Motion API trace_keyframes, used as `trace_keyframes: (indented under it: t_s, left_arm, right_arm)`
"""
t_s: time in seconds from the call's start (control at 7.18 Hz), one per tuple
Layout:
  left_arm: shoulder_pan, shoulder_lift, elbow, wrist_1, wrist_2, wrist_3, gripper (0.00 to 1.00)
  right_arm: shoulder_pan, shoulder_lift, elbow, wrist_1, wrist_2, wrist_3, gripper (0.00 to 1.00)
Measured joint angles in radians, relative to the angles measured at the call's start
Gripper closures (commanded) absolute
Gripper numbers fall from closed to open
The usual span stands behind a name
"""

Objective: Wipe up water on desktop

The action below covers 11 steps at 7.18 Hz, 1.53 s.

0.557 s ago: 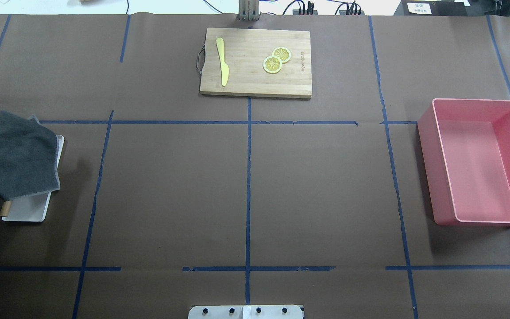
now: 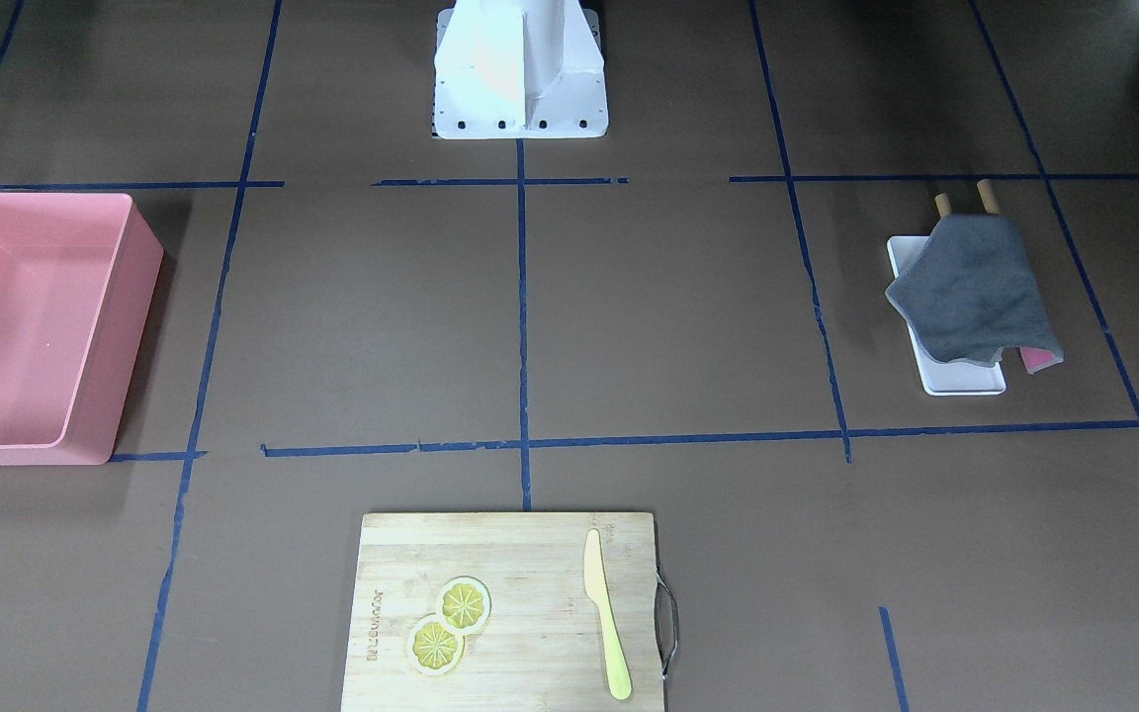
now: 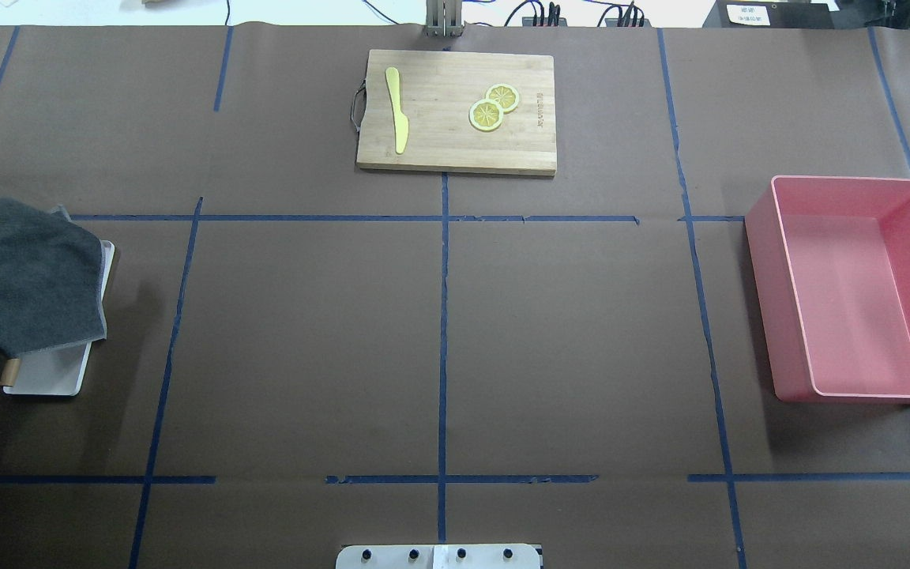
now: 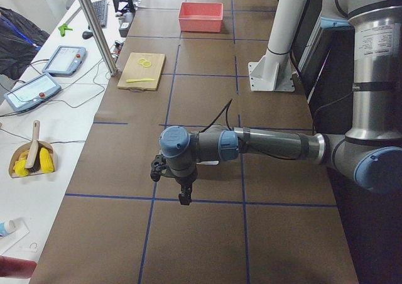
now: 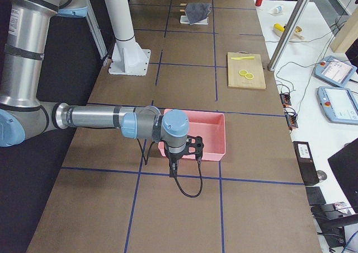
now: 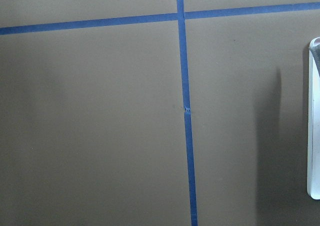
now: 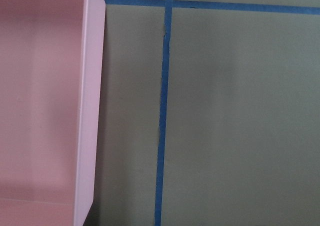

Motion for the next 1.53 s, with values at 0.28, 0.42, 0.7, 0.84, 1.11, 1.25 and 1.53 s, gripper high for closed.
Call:
trace_keyframes:
  t_s: [0.28, 0.42, 0.7, 0.84, 1.11, 1.25, 1.53]
  left_arm:
    - [0.001, -0.031, -0.012, -0.021, 0.037, -0.007, 0.00]
    - [0.003, -0.059, -0.004, -0.047, 0.044, -0.009, 0.00]
    - [0.007, -0.084, 0.010, -0.087, 0.022, -0.007, 0.00]
    - [0.014, -0.088, 0.008, -0.117, 0.006, -0.016, 0.00]
    - [0.077, -0.092, -0.008, -0.194, -0.006, -0.161, 0.00]
    - [0.124, -0.091, -0.015, -0.260, -0.006, -0.292, 0.00]
    - [0.222, -0.071, -0.018, -0.429, -0.006, -0.540, 0.00]
  right_arm:
    - [-0.018, 0.026, 0.002, 0.029, 0.011, 0.018, 0.00]
    - [-0.026, 0.036, 0.005, 0.038, 0.023, 0.032, 0.00]
    - [-0.053, 0.043, 0.009, 0.087, 0.047, 0.064, 0.00]
    - [-0.075, 0.044, 0.009, 0.123, 0.053, 0.098, 0.00]
    - [-0.108, 0.044, 0.009, 0.192, 0.057, 0.173, 0.00]
    - [-0.116, 0.044, 0.009, 0.213, 0.057, 0.194, 0.00]
    - [-0.120, 0.044, 0.009, 0.225, 0.058, 0.205, 0.00]
